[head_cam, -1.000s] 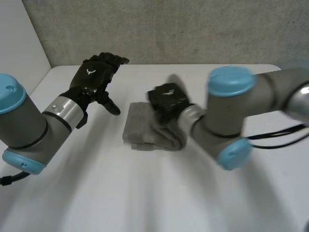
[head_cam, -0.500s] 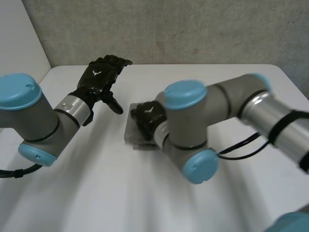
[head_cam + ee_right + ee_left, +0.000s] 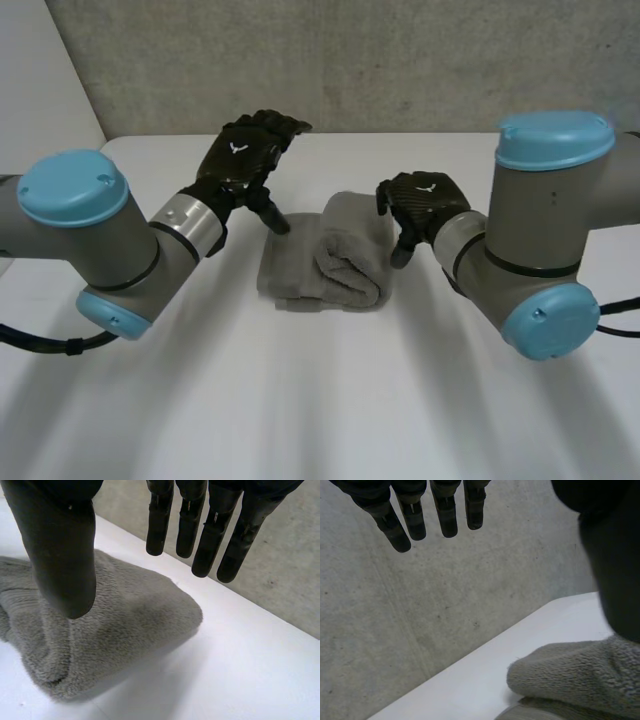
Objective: Fold the towel.
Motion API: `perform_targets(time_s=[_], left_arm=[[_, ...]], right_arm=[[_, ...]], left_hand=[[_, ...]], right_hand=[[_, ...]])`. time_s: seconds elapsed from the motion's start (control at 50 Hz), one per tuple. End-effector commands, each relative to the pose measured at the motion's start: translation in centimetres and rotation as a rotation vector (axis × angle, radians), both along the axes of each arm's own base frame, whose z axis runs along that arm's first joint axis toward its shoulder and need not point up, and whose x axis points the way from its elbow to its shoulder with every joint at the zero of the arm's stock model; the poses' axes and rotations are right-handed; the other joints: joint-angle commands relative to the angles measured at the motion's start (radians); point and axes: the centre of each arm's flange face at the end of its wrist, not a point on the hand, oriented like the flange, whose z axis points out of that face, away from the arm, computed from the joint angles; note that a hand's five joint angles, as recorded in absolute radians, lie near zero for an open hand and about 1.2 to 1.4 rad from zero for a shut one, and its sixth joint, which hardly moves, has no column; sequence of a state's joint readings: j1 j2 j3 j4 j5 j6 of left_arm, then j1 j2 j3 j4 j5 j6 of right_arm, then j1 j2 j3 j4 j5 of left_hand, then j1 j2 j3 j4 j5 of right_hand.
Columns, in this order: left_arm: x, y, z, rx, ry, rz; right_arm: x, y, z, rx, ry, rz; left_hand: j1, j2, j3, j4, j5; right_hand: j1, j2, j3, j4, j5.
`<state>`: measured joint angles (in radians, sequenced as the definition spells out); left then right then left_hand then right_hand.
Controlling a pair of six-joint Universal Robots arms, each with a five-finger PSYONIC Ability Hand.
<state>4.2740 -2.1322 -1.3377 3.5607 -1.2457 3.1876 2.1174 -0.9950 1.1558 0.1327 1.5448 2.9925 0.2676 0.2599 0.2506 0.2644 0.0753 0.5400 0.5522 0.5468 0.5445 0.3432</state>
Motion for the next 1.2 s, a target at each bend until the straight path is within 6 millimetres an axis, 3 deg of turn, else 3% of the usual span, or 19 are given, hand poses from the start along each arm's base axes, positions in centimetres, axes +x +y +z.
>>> perform_targets(time_s=[0.02,0.18,0.28,0.4,0.44,0.46,0.48,0.5,0.54,0.56,0.66,0.74,0.78,0.82,0.94,1.08,1.2], left_arm=[[-0.2,0.2,-1.2,0.028,-0.015,-0.006],[-2.2,1.2,-3.3,0.061,-0.034,-0.065],[-4.3,2.1,-4.8,0.102,-0.06,-0.123],[-5.5,2.7,-5.9,0.145,-0.089,-0.157],[-6.3,3.3,-6.6,0.17,-0.111,-0.176],[-6.3,3.3,-6.6,0.17,-0.112,-0.177],[-6.5,3.3,-6.9,0.178,-0.12,-0.178],[-6.5,3.3,-6.9,0.178,-0.12,-0.178],[-6.6,3.2,-6.9,0.181,-0.132,-0.171],[-6.6,3.2,-6.9,0.181,-0.132,-0.171],[-5.6,2.4,-6.2,0.167,-0.139,-0.108],[-2.5,0.9,-4.9,0.167,-0.143,0.088],[-1.5,1.0,-4.8,0.177,-0.147,0.134],[-0.3,1.6,-4.7,0.176,-0.145,0.159],[0.8,2.4,-4.8,0.144,-0.122,0.175],[1.6,3.5,-6.0,0.158,-0.129,0.181],[1.9,4.4,-7.1,0.188,-0.155,0.174]], right_arm=[[-0.2,-0.2,-0.9,0.014,-0.017,-0.011],[-0.8,-0.1,-1.6,0.023,-0.008,-0.03],[-2.9,-1.1,-2.5,0.043,0.002,-0.087],[-3.2,-1.1,-2.6,0.044,0.004,-0.094],[-3.3,-1.3,-2.6,0.038,0.004,-0.097],[-3.3,-1.3,-2.6,0.038,0.004,-0.097],[-3.3,-1.3,-2.6,0.035,0.006,-0.096],[-3.3,-1.3,-2.6,0.035,0.006,-0.096],[-3.0,-1.3,-2.6,0.03,0.008,-0.089],[-3.0,-1.3,-2.6,0.03,0.008,-0.089],[-2.5,-1.3,-2.4,0.019,0.006,-0.072],[-1.8,-2.3,-1.7,-0.012,-0.014,-0.062],[-1.5,-2.7,-1.7,-0.022,-0.021,-0.061],[0.1,-2.8,-1.5,-0.041,-0.031,-0.033],[3.1,-1.9,-2.2,-0.033,-0.029,0.034],[6.2,-1.8,-4.6,0.063,-0.023,0.066],[6.9,-2.4,-5.5,0.141,-0.083,0.039]], left_hand=[[-0.039,-0.032,-0.022,-0.036,-0.022],[0.011,0.018,0.027,0.014,0.028],[0.207,0.214,0.224,0.21,0.224],[0.336,0.344,0.353,0.34,0.354],[0.581,0.589,0.598,0.585,0.599],[0.583,0.591,0.6,0.586,0.601],[0.795,0.803,0.812,0.798,0.813],[0.797,0.805,0.814,0.801,0.815],[1.127,1.135,1.144,1.131,1.145],[1.129,1.136,1.146,1.132,1.146],[1.129,1.136,1.146,1.132,1.146],[1.129,1.136,1.146,1.132,1.146],[1.129,1.136,1.146,1.132,1.146],[1.129,1.136,1.146,1.132,1.146],[1.129,1.136,1.146,1.132,1.146],[1.129,1.136,1.146,1.132,1.146],[1.129,1.136,1.146,1.132,1.146]], right_hand=[[-0.032,-0.044,-0.039,-0.037,-0.01],[-0.026,-0.039,-0.033,-0.031,-0.004],[-0.026,-0.039,-0.033,-0.031,-0.004],[-0.026,-0.039,-0.033,-0.031,-0.004],[-0.026,-0.039,-0.033,-0.031,-0.004],[-0.026,-0.039,-0.033,-0.031,-0.004],[-0.026,-0.039,-0.033,-0.031,-0.004],[-0.026,-0.039,-0.033,-0.031,-0.004],[-0.026,-0.039,-0.033,-0.031,-0.004],[-0.026,-0.039,-0.033,-0.031,-0.004],[-0.026,-0.039,-0.033,-0.031,-0.004],[-0.026,-0.039,-0.033,-0.031,-0.004],[-0.026,-0.039,-0.033,-0.031,-0.004],[-0.029,-0.041,-0.036,-0.034,-0.007],[-0.035,-0.047,-0.042,-0.04,-0.013],[-0.05,-0.062,-0.057,-0.054,-0.028],[-0.079,-0.091,-0.086,-0.084,-0.057]])
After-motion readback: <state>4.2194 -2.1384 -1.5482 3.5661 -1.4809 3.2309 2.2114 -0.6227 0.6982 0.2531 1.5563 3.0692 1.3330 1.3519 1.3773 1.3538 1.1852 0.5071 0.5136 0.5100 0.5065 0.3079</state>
